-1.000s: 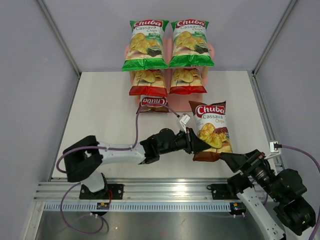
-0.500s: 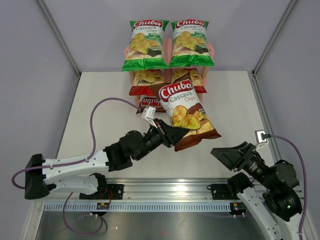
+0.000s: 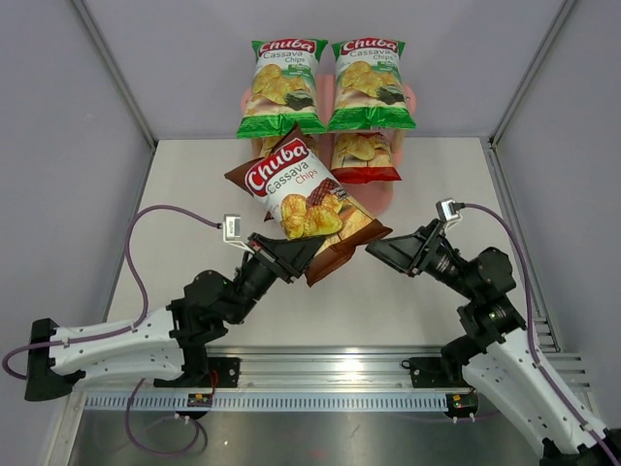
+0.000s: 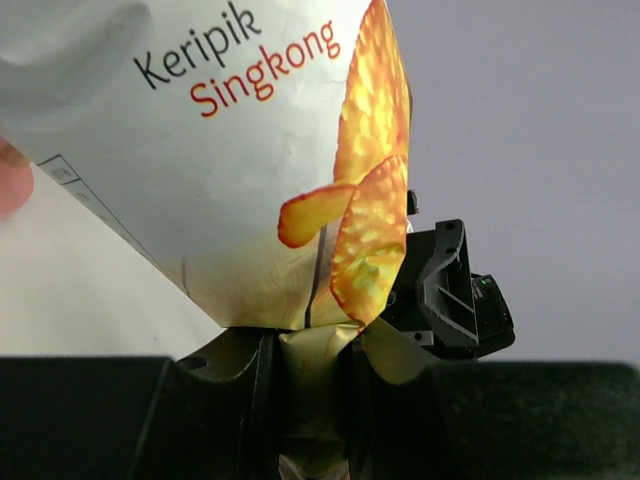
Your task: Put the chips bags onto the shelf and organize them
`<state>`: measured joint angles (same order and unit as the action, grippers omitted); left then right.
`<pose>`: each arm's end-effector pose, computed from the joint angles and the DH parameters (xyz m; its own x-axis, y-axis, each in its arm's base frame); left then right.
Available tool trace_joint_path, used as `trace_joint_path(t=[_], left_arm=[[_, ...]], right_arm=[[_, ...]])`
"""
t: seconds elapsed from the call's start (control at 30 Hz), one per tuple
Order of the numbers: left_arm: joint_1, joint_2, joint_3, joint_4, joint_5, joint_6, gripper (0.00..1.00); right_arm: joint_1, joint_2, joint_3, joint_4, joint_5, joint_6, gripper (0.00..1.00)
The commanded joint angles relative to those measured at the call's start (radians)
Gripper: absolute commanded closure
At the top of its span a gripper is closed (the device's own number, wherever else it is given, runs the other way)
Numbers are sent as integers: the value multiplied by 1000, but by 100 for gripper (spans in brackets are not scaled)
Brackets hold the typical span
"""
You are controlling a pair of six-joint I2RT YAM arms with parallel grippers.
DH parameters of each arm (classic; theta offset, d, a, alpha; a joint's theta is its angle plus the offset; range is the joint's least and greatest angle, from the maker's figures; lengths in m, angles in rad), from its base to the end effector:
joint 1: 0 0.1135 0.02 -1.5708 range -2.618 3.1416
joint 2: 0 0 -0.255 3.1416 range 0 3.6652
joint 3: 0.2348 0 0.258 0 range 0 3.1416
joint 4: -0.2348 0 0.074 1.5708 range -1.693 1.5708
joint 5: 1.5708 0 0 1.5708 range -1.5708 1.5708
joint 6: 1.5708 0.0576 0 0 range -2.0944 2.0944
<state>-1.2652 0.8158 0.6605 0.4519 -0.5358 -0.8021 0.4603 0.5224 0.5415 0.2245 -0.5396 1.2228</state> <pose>0.0944 -0.2015 0.3558 -0.4227 -0.7144 -0.5576 0.5312 0.3032 -0.7912 0.1378 0.1014 0.3353 -0.7045 0.5509 -0.4474 -0.4854 0.0858 0.8700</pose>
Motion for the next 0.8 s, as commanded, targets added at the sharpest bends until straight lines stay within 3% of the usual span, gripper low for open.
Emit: trace_joint_path(t=[0.0, 0.23, 0.37, 0.5, 0.63, 0.77], left_arm=[[-14, -44, -25, 183, -82, 18, 90], [-28, -46, -58, 283, -70, 37, 91], [-31, -50, -84, 347, -62, 40, 91], [-36, -93, -108, 337, -73, 38, 91], [-36, -130, -121, 321, -81, 43, 91], [-36, -159, -136, 327, -92, 63, 91]], right_arm=[[34, 68, 63, 256, 7, -12, 1], [282, 244, 210, 139, 235, -209, 1], [399, 332, 213, 202, 326, -243, 1], [436, 324, 202, 210, 409, -259, 1], [442, 346, 236, 63, 461, -232, 1], [446, 361, 222, 19, 455, -157, 1]])
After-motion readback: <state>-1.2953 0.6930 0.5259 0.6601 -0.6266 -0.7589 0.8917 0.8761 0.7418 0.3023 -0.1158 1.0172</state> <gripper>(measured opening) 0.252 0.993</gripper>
